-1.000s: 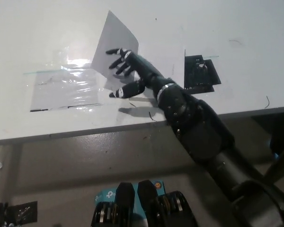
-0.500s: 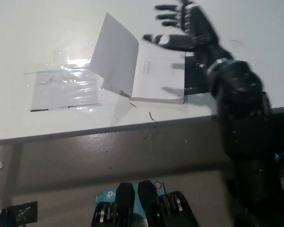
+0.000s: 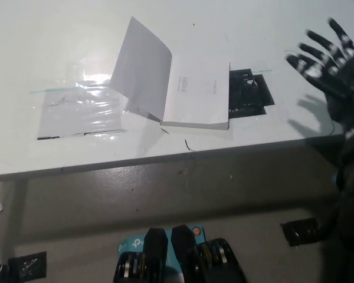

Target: The robot uses its right hand to slide under the cover of the book kept in the middle of the desk and open it

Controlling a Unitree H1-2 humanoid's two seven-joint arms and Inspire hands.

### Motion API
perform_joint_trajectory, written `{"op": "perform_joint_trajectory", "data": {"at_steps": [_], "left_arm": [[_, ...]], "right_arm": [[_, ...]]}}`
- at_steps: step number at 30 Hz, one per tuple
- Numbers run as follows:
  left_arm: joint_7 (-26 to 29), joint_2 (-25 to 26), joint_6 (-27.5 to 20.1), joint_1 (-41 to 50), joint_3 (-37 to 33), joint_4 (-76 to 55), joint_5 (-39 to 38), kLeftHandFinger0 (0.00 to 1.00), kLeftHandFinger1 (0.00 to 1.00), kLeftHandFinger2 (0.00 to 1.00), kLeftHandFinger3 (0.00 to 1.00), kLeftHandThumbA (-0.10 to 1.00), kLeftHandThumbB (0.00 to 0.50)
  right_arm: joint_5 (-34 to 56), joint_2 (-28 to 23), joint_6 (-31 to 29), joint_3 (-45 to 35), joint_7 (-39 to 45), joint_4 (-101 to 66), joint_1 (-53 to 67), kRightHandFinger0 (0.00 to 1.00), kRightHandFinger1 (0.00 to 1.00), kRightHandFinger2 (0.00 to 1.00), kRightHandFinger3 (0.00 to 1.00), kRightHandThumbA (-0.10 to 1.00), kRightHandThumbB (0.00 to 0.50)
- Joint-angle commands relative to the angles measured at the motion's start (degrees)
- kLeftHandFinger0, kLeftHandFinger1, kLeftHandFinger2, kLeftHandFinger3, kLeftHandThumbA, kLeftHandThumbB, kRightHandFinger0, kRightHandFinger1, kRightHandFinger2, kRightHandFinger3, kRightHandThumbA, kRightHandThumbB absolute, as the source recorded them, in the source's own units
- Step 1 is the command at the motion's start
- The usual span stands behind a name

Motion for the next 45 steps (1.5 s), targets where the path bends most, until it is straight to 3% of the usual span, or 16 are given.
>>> {"op": "perform_joint_trajectory", "data": {"at_steps": [1,6,9,12,13,19,22,26,27,31,32,36,40,42,45], "left_arm": [[-1.3,-0.2,-1.8,0.7,1.0,-0.8,-1.3,1.0,0.99,1.0,1.0,1.0,0.015],[-2.4,-0.2,-2.0,1.1,1.7,-0.2,-2.0,0.99,0.99,1.0,1.0,1.0,0.034],[-3.1,0.2,-2.3,0.8,2.1,0.7,-2.4,1.0,1.0,1.0,1.0,1.0,0.035],[-3.7,0.4,-2.4,0.7,2.1,1.2,-2.5,1.0,1.0,1.0,1.0,1.0,0.037],[-3.4,0.2,-2.3,0.8,2.1,0.6,-2.4,1.0,1.0,1.0,1.0,1.0,0.031],[-3.5,0.1,-2.9,0.5,2.7,0.4,-3.0,1.0,1.0,1.0,1.0,1.0,0.031],[-3.2,0.2,-3.0,0.2,2.7,0.8,-3.0,1.0,1.0,1.0,1.0,1.0,0.017],[-3.1,0.2,-2.6,0.1,2.5,0.4,-3.1,1.0,1.0,1.0,1.0,1.0,0.031],[-3.3,0.2,-3.0,0.2,2.4,0.5,-3.1,1.0,1.0,1.0,1.0,1.0,0.023],[-3.7,0.2,-3.0,0.2,2.1,0.2,-3.0,1.0,1.0,1.0,1.0,1.0,0.03],[-2.7,0.0,-2.6,-0.1,2.3,-0.6,-3.4,1.0,1.0,1.0,1.0,1.0,0.034],[-3.2,0.2,-2.9,-0.6,2.2,0.0,-3.4,1.0,1.0,1.0,1.0,1.0,0.027],[-2.5,0.1,-3.3,-1.6,2.6,-0.1,-3.8,1.0,1.0,1.0,1.0,1.0,0.02],[-2.6,0.4,-3.3,-2.0,2.5,0.3,-3.9,1.0,1.0,1.0,1.0,1.0,0.036],[-3.3,0.3,-3.4,-2.7,2.2,-0.3,-4.0,1.0,1.0,1.0,1.0,1.0,0.026]], "right_arm": [[6.5,0.2,0.4,-3.2,-3.1,-4.0,1.2,0.73,0.68,0.74,0.95,1.0,0.198],[8.0,1.2,-0.3,-7.6,-6.8,-5.7,4.8,0.66,0.62,0.67,0.87,1.0,0.261],[8.2,1.3,-0.8,-9.0,-8.7,-5.8,6.4,0.69,0.65,0.69,0.89,1.0,0.247],[10.8,1.2,-1.8,-12.4,-10.3,-3.9,7.6,0.77,0.74,0.82,0.98,1.0,0.229],[11.2,0.9,-3.0,-13.4,-10.8,-2.4,7.6,0.86,0.79,0.88,1.0,1.0,0.214],[11.5,-0.4,-8.1,-16.7,-13.2,6.1,6.7,0.87,0.83,0.87,0.99,1.0,0.198],[10.3,-0.5,-11.1,-17.3,-15.0,11.8,6.9,0.84,0.83,0.86,0.98,1.0,0.218],[11.5,-0.3,-12.4,-17.9,-15.4,16.0,7.0,0.9,0.85,0.85,1.0,1.0,0.193],[11.8,0.2,-13.5,-18.4,-15.6,19.3,7.3,0.94,0.91,0.9,1.0,1.0,0.172],[12.3,0.5,-14.7,-19.0,-17.6,23.8,6.9,0.87,0.86,0.89,0.95,1.0,0.173],[14.6,0.9,-15.0,-19.8,-15.7,27.7,7.2,0.91,0.89,0.92,1.0,1.0,0.169],[15.4,1.6,-16.0,-19.7,-16.0,30.0,7.3,0.92,0.9,0.95,1.0,1.0,0.173],[15.4,2.6,-16.9,-18.4,-16.3,31.5,6.9,1.0,0.99,0.98,1.0,1.0,0.169],[15.1,3.2,-16.6,-17.5,-16.7,32.1,7.3,0.99,0.99,1.0,1.0,1.0,0.18],[15.8,3.3,-16.3,-17.3,-18.0,34.2,6.2,0.96,0.97,0.99,1.0,1.0,0.148]]}}
